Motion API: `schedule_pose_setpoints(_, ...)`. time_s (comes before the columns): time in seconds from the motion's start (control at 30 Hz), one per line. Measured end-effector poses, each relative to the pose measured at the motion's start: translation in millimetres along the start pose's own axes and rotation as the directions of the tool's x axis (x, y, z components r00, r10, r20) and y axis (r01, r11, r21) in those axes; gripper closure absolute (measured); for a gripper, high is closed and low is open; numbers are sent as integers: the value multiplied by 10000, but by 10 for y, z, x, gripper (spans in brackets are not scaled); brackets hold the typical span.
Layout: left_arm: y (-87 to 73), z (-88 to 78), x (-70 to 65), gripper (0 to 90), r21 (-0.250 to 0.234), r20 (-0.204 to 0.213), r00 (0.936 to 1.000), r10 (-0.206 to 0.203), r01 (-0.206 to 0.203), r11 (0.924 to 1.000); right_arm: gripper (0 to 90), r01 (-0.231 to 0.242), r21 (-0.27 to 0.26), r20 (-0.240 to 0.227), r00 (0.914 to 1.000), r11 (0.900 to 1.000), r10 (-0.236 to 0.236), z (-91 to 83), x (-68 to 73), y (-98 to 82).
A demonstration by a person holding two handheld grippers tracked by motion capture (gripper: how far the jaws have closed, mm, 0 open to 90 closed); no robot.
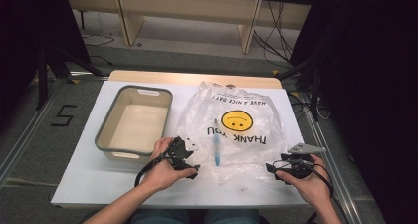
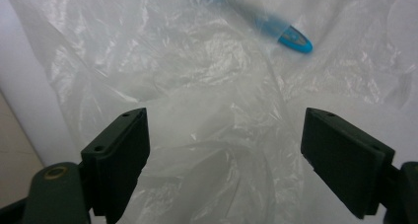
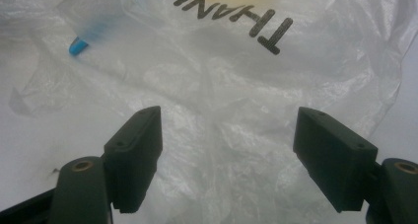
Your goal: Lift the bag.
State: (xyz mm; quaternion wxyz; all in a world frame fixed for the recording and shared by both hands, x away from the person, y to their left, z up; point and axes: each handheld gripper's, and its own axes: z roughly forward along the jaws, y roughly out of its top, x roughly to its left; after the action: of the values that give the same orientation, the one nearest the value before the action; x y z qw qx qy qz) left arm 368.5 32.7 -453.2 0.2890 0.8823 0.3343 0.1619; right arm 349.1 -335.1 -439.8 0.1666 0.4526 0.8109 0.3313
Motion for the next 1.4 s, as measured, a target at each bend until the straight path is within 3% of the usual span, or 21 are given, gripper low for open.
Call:
schedule_pose_setpoints(0.1, -34, 57, -24, 188, 475, -87, 9999, 84, -80, 9988, 262, 71, 131, 47, 10000, 9999, -72, 11, 2, -19)
schedule_pose_setpoints(0.37, -69, 167, -41, 217, 797, -80, 10000, 40, -33, 9968, 249, 198, 531, -41, 9998, 9984, -196, 68, -9, -60)
schedule_pose_setpoints(0.57, -88, 227, -40, 233, 989, -112, 9997, -236, 245, 9948, 243, 395, 830, -222, 9990, 9958, -377, 121, 1, -87)
schedule_pose_setpoints(0.93, -88, 232, 25, 311, 1323, 485, 9927, -1100, 1028, 9859, 244, 629, 1226, -553, 9969, 9905, -564, 191, 19, -122)
schedule_pose_setpoints(1.2, -86, 232, 47, 325, 1377, 592, 9905, -1242, 1151, 9838, 245, 704, 1618, -643, 9961, 9843, -606, 219, 24, -162)
schedule_pose_setpoints(1.4, -85, 200, 57, 425, 1491, 650, 9903, -1228, 1121, 9825, 242, 897, 1959, -774, 9941, 9765, -758, 236, 28, -199)
